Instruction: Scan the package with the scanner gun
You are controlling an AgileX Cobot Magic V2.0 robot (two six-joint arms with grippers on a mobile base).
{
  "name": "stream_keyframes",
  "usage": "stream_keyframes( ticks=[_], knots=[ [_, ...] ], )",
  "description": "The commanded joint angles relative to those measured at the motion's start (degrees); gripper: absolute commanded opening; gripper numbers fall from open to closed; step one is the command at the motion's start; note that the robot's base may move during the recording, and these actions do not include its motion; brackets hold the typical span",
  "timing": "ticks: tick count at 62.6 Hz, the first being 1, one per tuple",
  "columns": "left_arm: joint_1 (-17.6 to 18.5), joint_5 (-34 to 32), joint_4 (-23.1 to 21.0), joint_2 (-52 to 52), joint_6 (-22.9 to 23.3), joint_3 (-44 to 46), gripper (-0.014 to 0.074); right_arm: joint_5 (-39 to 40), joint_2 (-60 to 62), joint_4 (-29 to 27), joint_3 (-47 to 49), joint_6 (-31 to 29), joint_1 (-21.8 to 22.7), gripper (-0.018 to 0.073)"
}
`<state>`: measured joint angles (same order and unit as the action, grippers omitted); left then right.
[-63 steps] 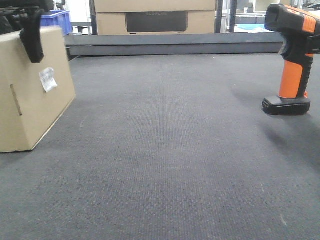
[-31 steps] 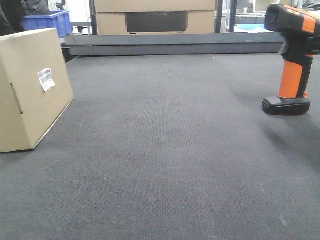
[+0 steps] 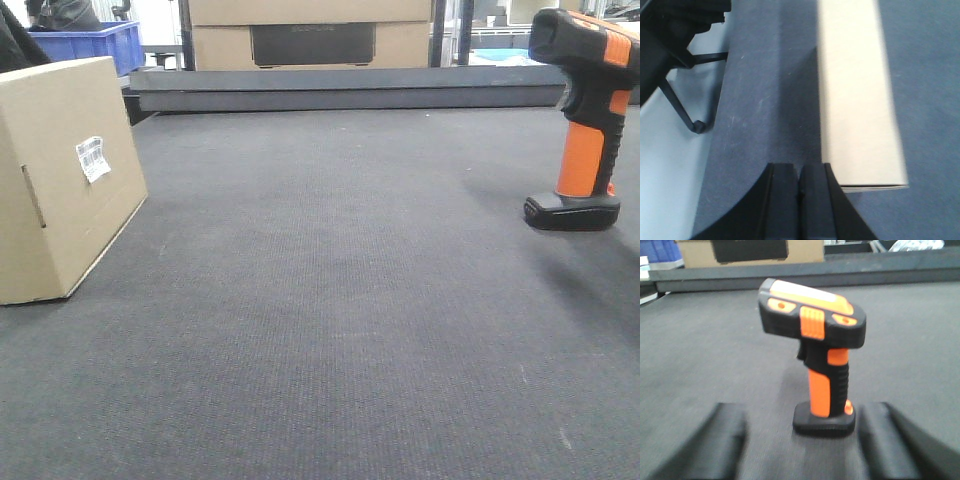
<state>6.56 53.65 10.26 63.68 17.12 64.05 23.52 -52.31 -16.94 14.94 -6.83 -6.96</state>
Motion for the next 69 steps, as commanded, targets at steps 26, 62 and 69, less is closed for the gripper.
stream_keyframes(
  ticks=[26,62,69],
  knots=[
    [-8.18,-30.94,-24.75,-22.67,-26.10,-32.37,-0.0097,-18.67,17.58,-4.22,-0.24,-0.59,-0.04,-0.0160],
    [-8.18,-33.59,-20.60,-60.15,-26.10,-44.11,-0.0099,-43.23,45.82,4.96,-0.24,-0.73,-0.04,-0.0156],
    [-8.18,-33.59,-20.61,-61.72,-26.10,-44.11,-0.0099,-43.23,48.47,4.96,-0.13,-0.73,-0.04,-0.0157]
  ],
)
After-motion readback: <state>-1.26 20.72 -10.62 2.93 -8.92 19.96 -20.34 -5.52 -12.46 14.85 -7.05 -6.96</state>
